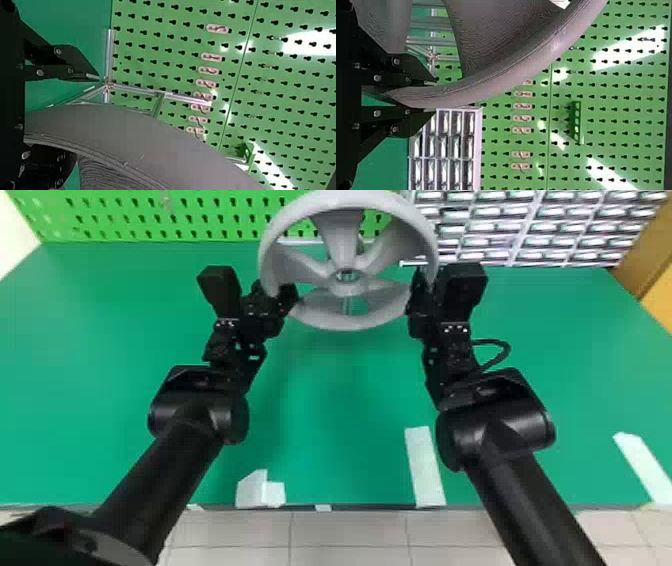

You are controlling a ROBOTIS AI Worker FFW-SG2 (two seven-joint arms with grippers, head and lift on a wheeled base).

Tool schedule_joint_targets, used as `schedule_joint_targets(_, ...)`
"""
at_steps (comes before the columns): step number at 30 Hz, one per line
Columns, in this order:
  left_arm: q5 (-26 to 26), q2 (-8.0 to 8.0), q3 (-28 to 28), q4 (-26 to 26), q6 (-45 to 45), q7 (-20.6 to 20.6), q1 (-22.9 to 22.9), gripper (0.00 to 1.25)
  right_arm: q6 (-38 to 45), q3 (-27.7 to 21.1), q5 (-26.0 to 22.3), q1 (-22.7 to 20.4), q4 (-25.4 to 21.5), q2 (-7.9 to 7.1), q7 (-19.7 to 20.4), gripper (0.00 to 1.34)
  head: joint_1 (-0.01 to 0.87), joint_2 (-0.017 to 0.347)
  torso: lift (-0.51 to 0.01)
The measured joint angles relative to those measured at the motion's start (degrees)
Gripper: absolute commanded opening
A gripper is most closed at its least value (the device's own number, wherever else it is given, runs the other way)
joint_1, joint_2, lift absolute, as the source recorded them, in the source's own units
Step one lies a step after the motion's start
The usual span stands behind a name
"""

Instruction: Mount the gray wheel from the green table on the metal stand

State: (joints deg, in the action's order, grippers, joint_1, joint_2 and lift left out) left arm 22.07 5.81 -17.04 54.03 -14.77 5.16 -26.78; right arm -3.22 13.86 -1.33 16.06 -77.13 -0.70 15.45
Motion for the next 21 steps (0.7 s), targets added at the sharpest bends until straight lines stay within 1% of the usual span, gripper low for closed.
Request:
schedule_joint_targets(3,-0.10,0.01,-0.06,0.24,0.48,-0.18,-0.08,0.38,0.42,0.10,-0.05,0.08,-0.24,-0.01,0.08,0.17,0.867,0.052,-0.100)
schedule_joint_targets(7,-0.47,0.02,-0.03,0.86,1.44,-1.62,-0.12,0.38,1.22,0.19,-0.07,0.10,-0.88,-0.10,0.35,0.17,0.867,0.052,-0.100)
schedule_joint_targets(21,-1.51,0.02,0.55,1.63,2.94,-1.63,-0.44,0.38,2.93,0.57,-0.07,0.68,-1.71,-0.44,0.35,0.17,0.867,0.052,-0.100)
